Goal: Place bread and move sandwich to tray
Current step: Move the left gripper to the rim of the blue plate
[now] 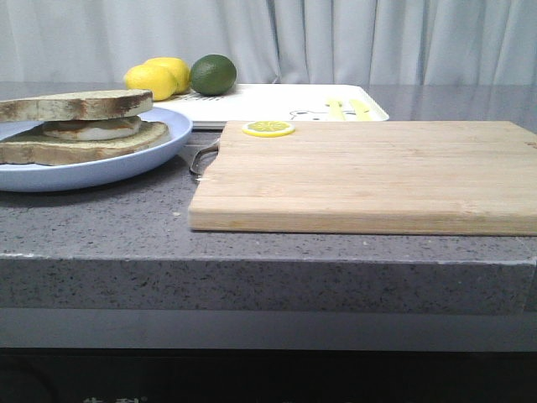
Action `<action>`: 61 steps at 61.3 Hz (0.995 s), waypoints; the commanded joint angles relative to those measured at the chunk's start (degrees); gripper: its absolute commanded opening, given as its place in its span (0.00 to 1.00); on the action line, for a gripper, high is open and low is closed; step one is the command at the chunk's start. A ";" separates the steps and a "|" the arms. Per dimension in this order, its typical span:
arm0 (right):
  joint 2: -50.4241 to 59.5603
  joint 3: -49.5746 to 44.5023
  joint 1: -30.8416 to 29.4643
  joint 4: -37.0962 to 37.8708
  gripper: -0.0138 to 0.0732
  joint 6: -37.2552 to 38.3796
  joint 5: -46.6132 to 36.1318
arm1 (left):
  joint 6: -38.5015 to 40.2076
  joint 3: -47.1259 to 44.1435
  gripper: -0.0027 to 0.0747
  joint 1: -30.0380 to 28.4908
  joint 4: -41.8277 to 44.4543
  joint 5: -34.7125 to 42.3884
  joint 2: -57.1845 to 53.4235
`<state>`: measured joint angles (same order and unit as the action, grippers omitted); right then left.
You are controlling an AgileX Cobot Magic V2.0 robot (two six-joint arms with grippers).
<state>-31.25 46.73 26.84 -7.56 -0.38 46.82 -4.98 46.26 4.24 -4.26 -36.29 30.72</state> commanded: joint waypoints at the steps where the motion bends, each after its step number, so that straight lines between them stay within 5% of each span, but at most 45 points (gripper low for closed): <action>1: 2.73 0.04 -0.18 0.40 0.83 0.01 -4.97 | 0.04 1.50 0.74 0.38 -0.19 4.50 0.62; 18: 3.89 -0.42 -0.18 0.40 0.83 0.01 -5.03 | 0.04 4.01 0.74 0.38 0.94 -1.46 3.70; 33: 3.89 -0.46 -0.18 0.40 0.83 0.01 -5.03 | 3.60 12.13 0.74 -1.72 6.68 -12.37 18.03; 61: 3.89 -0.46 -0.18 0.40 0.83 0.01 -5.03 | -0.25 28.87 0.74 -13.71 -7.03 -23.34 52.14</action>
<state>-27.21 45.14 26.84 -7.21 0.00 46.33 -3.19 70.98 -7.88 -6.21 -59.90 79.82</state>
